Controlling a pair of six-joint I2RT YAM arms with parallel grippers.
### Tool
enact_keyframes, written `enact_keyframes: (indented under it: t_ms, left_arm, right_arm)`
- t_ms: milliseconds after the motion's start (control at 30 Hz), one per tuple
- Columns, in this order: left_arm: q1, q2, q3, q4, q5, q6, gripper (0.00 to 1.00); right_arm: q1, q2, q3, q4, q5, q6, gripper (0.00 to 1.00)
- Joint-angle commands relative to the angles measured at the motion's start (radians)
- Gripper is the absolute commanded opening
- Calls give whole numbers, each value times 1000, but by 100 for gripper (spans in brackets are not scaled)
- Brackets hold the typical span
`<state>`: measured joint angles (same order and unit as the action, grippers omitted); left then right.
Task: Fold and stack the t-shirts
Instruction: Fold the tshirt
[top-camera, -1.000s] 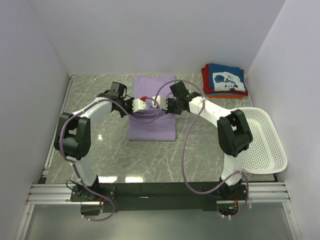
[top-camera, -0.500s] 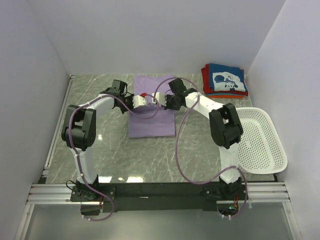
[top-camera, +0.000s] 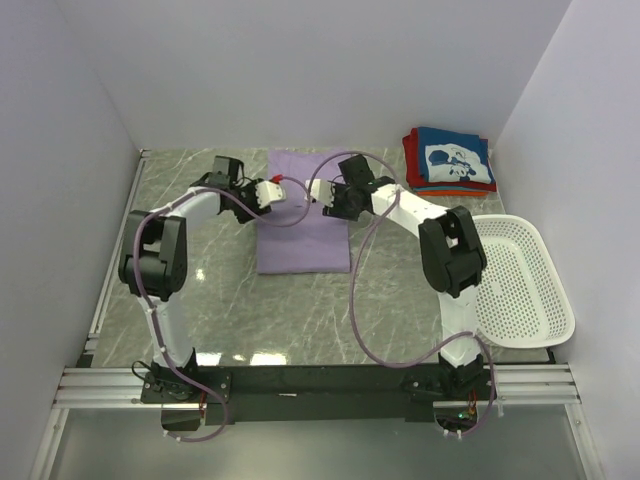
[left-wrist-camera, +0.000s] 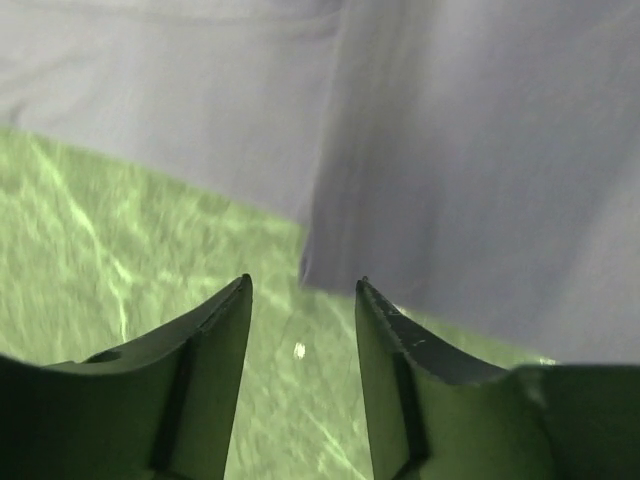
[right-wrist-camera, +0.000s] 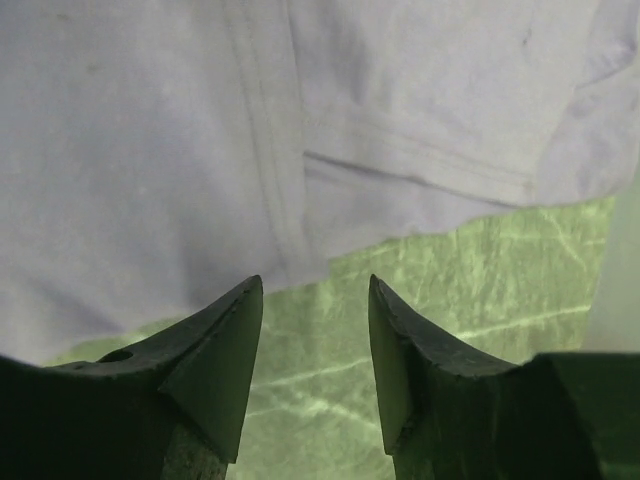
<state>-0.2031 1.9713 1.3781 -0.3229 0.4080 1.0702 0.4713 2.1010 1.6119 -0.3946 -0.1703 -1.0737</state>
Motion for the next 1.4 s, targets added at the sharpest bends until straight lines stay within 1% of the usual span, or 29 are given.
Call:
enact_keyframes:
  t_ms: [0, 100, 133, 167, 233, 267, 300, 333, 367, 433, 500, 567, 667, 800, 933, 967, 1000, 1033, 1100, 1133, 1167, 1200, 1233, 1267, 1300, 1333, 1367]
  left_arm:
    - [53, -129, -10, -5, 80, -79, 52]
    - [83, -218, -62, -94, 161, -102, 51]
    - [88, -244, -85, -117, 184, -93, 50]
    - [90, -297, -141, -136, 201, -84, 50]
    - [88, -356, -215, -153, 247, -61, 50]
    - [87, -408, -290, -151, 261, -53, 50]
    - [80, -431, -324, -140, 278, -47, 50]
    - [74, -451, -358, -133, 279, -33, 51]
    - [70, -483, -419, -122, 282, -27, 51]
    - [53, -509, -471, -101, 276, 8, 52]
    - [28, -546, -540, -82, 265, 34, 52]
    - [10, -575, -602, -26, 253, 56, 53]
    - [-21, -583, -648, 48, 229, 69, 52]
    - [-53, -539, -649, 67, 206, 92, 52]
    - [-71, -494, -651, 107, 176, 106, 53]
    - [-79, -477, -646, 107, 166, 112, 52]
    - [-82, -470, -643, 81, 161, 120, 52]
    - [-85, -460, -630, 62, 155, 141, 51]
    - [-79, -462, -622, 27, 160, 132, 52]
    - [-67, -469, -607, -35, 178, 119, 54]
    - [-26, -492, -596, -76, 204, 114, 55]
    - [-3, -505, -581, -115, 277, 71, 57]
    - [22, -515, -533, -227, 316, 51, 57]
    - [69, -525, -506, -284, 356, 31, 58]
    - [86, -526, -478, -345, 406, -24, 62]
    - [99, -525, -424, -442, 496, -54, 69]
    - [108, -523, -404, -477, 544, -94, 76]
  right_arm:
    - [-10, -154, -50, 16, -1, 38, 54]
    - [-8, -252, -128, -27, -23, 72, 50]
    - [-3, -277, -165, -39, -46, 83, 47]
    - [0, -297, -184, -50, -58, 98, 46]
    - [16, -354, -222, -88, -93, 107, 41]
    - [29, -372, -265, -99, -101, 110, 40]
    - [38, -404, -291, -101, -103, 110, 40]
    - [65, -418, -350, -93, -97, 109, 40]
    - [79, -432, -381, -83, -91, 103, 39]
    - [104, -458, -458, -56, -78, 106, 37]
    - [133, -460, -492, -30, -75, 122, 35]
    - [151, -454, -520, -13, -69, 147, 32]
    - [158, -412, -524, 17, -67, 181, 31]
    - [161, -381, -535, 42, -69, 193, 31]
    - [170, -358, -572, 56, -48, 160, 32]
    - [171, -343, -573, 50, -44, 155, 32]
    - [173, -335, -572, 33, -43, 152, 27]
    - [176, -332, -567, 16, -40, 138, 25]
    - [178, -335, -563, -41, -43, 129, 26]
    - [173, -346, -561, -62, -41, 123, 27]
    - [158, -376, -561, -100, -52, 126, 28]
    - [145, -393, -547, -125, -66, 132, 32]
    - [130, -407, -535, -147, -81, 161, 33]
    - [98, -429, -517, -170, -124, 185, 35]
    - [81, -435, -467, -220, -152, 217, 39]
    - [67, -440, -434, -248, -187, 295, 42]
    - [46, -440, -403, -289, -281, 340, 50]
